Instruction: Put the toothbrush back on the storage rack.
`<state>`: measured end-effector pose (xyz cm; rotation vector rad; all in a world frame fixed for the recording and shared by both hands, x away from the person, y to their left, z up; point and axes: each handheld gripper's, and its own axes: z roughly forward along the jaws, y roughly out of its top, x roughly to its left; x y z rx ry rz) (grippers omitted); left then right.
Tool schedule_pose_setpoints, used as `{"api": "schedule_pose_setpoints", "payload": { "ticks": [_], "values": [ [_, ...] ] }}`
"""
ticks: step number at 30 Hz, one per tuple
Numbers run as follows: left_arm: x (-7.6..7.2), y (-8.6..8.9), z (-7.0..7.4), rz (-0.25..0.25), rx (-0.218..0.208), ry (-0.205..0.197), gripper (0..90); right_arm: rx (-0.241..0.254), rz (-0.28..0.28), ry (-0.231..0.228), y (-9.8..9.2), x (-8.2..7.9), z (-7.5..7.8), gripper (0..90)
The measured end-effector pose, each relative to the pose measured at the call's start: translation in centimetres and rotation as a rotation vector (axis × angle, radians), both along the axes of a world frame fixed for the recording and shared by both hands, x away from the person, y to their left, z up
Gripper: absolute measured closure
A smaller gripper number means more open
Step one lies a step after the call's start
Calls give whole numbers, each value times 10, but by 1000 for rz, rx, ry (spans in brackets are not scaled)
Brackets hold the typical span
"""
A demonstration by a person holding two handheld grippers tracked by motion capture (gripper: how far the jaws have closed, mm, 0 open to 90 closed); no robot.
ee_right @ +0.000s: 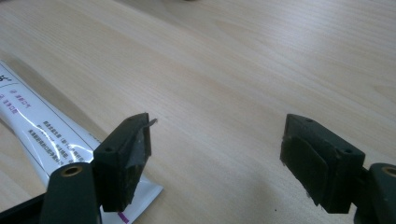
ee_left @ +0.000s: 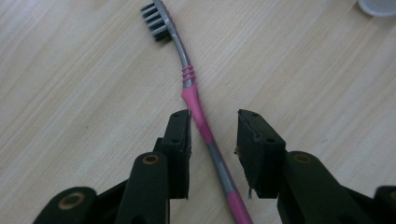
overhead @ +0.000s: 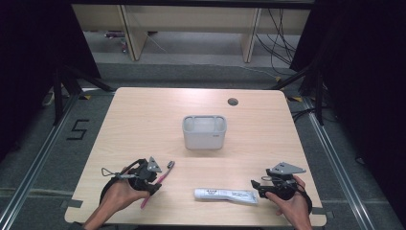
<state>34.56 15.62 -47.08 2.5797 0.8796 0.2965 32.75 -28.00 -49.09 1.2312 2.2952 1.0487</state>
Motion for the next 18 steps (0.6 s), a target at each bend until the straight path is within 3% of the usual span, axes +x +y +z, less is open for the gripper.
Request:
{"api": "schedule_pose_setpoints", "payload": {
  "ticks": [5,6,11,18],
  "values": [
    [5,-2,-3,4,14,10,651,-22,3,-11,0,0,1,252],
    [8,-1,-3,0,34,29,651,-22,1,-10,0,0,1,251],
    [13,-2,-6,4,44,45,666,-9,-9,5,1,-1,1,251],
    [19,-3,-9,14,32,61,680,-16,-4,2,0,-1,0,252]
  ]
}}
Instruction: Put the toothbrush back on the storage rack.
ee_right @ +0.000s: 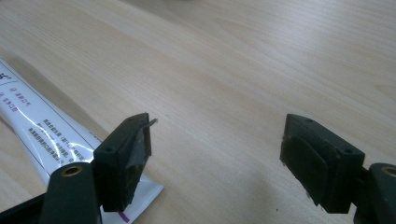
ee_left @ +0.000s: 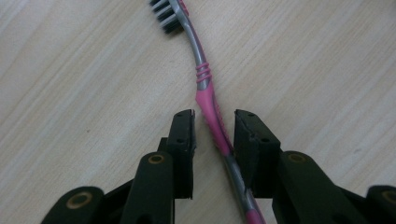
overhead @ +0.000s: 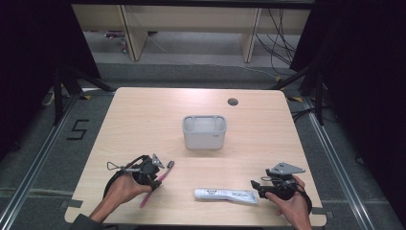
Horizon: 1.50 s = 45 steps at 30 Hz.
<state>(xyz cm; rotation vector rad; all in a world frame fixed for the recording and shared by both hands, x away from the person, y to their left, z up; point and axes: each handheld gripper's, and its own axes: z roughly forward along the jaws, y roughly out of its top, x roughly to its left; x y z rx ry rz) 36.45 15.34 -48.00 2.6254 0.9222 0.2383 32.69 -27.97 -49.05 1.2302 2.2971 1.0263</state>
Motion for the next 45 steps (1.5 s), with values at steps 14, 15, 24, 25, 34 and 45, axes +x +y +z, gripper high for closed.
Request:
{"api": "schedule_pose_setpoints", "payload": {
  "ticks": [14,15,24,25,34,45],
  "values": [
    [8,-3,-4,-17,29,35,780,-11,4,-7,-1,1,0,255],
    [8,-3,-4,-7,28,41,788,-10,4,-6,-1,0,0,255],
    [13,-7,-2,-31,64,55,802,-10,4,-5,-1,0,1,255],
    [14,-9,-2,-27,71,68,802,-10,4,-6,-1,0,1,255],
    [19,-12,-1,-36,102,99,802,-9,6,-6,0,1,1,255],
    [21,-14,0,-72,127,99,819,-1,2,-10,-1,1,0,255]
  ]
}}
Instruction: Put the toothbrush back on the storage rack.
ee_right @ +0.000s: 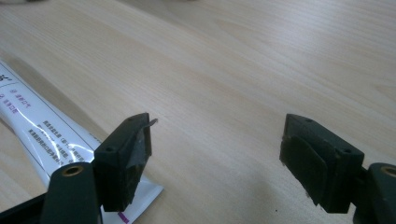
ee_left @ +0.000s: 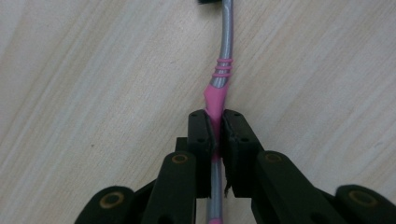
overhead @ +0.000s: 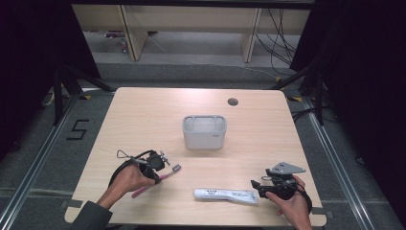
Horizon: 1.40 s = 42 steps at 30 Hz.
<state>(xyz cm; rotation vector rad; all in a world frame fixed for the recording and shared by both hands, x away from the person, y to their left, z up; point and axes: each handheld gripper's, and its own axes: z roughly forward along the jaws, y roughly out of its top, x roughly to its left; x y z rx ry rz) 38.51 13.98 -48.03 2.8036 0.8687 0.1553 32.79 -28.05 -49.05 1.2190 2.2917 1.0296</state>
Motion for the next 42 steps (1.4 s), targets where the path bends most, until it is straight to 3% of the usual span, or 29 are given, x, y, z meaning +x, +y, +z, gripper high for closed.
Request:
{"api": "schedule_pose_setpoints", "payload": {
  "ticks": [2,8,12,13,14,18,20,21,23,33,38,42],
  "values": [
    [-1,1,2,-6,-7,-8,820,18,-10,29,1,-1,0,255],
    [-2,2,10,-11,-35,-31,821,-1,3,5,0,0,0,255],
    [-3,7,20,-8,-103,-57,822,-1,13,-9,-1,1,0,255],
    [-3,7,20,-8,-103,-57,822,-1,13,-9,-1,1,0,255],
    [-3,8,24,9,-142,-61,822,-2,-3,1,-1,0,1,255],
    [-2,12,32,3,-185,-86,822,17,-15,19,1,-1,1,255],
    [-2,17,40,19,-241,-120,821,8,-7,8,0,0,1,255],
    [-2,17,40,19,-241,-120,821,8,-7,8,0,0,1,255],
    [-2,22,48,51,-288,-142,821,1,-6,3,-1,0,1,255],
    [3,33,62,67,-374,-202,821,0,-6,4,-1,0,1,255],
    [4,34,65,95,-442,-264,821,4,-7,-1,-1,1,0,255],
    [4,35,68,114,-466,-298,821,3,-4,2,-1,1,1,255]
  ]
}}
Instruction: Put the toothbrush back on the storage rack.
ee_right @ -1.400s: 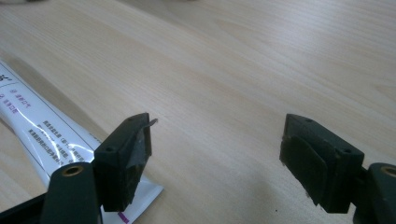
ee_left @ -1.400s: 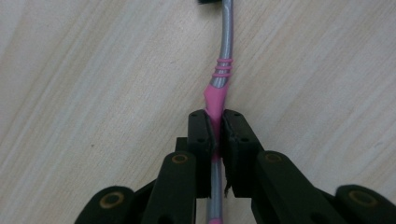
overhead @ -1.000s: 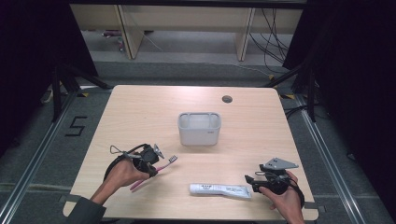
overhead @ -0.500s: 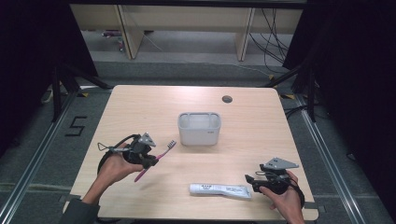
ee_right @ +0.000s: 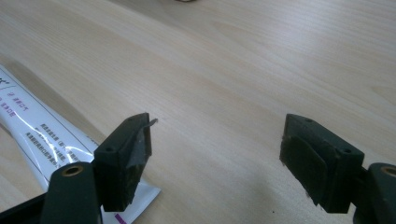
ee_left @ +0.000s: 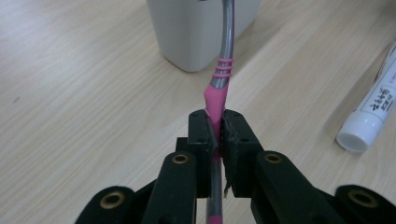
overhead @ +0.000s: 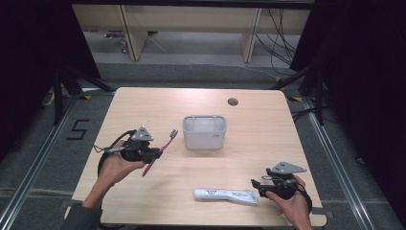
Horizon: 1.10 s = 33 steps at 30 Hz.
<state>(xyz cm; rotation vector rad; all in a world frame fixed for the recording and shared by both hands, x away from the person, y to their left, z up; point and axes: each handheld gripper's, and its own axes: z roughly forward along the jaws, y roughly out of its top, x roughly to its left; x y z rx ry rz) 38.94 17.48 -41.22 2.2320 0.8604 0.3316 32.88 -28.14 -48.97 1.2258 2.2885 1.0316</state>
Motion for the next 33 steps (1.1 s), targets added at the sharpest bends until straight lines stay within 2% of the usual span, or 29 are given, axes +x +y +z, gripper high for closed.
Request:
{"api": "schedule_pose_setpoints", "payload": {
  "ticks": [2,3,5,7,8,11,12,14,16,19,21,22,23,24,27,28,33],
  "values": [
    [0,1,3,8,-24,-26,821,-1,0,4,0,0,0,255],
    [0,1,3,8,-24,-26,821,-1,0,4,0,0,0,255],
    [0,1,5,25,-40,-49,821,-9,5,-12,0,1,-1,255],
    [2,2,6,32,-59,-62,821,27,1,11,1,1,-1,255],
    [2,2,7,35,-65,-70,821,8,-6,7,1,0,0,255],
    [2,0,8,50,-82,-90,821,6,-4,10,1,0,0,255],
    [3,-1,8,58,-110,-100,821,8,-6,9,1,1,0,255],
    [3,-1,9,65,-114,-111,821,8,-6,9,1,0,0,255],
    [4,-2,10,86,-142,-131,821,20,6,5,1,2,-1,255],
    [6,-3,11,88,-145,-132,821,12,3,8,1,1,-1,255],
    [8,-3,11,94,-166,-137,821,14,3,8,1,2,-1,255],
    [8,-4,12,109,-170,-142,821,38,-18,24,3,0,-1,255],
    [10,-5,11,117,-195,-147,821,33,-11,18,3,0,-2,255],
    [11,-6,13,132,-208,-157,821,6,-2,3,1,1,-1,255],
    [14,-5,14,126,-205,-165,821,0,1,-1,0,2,-1,255],
    [15,-7,15,143,-230,-168,821,0,1,-1,0,2,-1,255],
    [22,-12,18,153,-258,-177,821,0,2,-1,0,2,-1,255]
  ]
}}
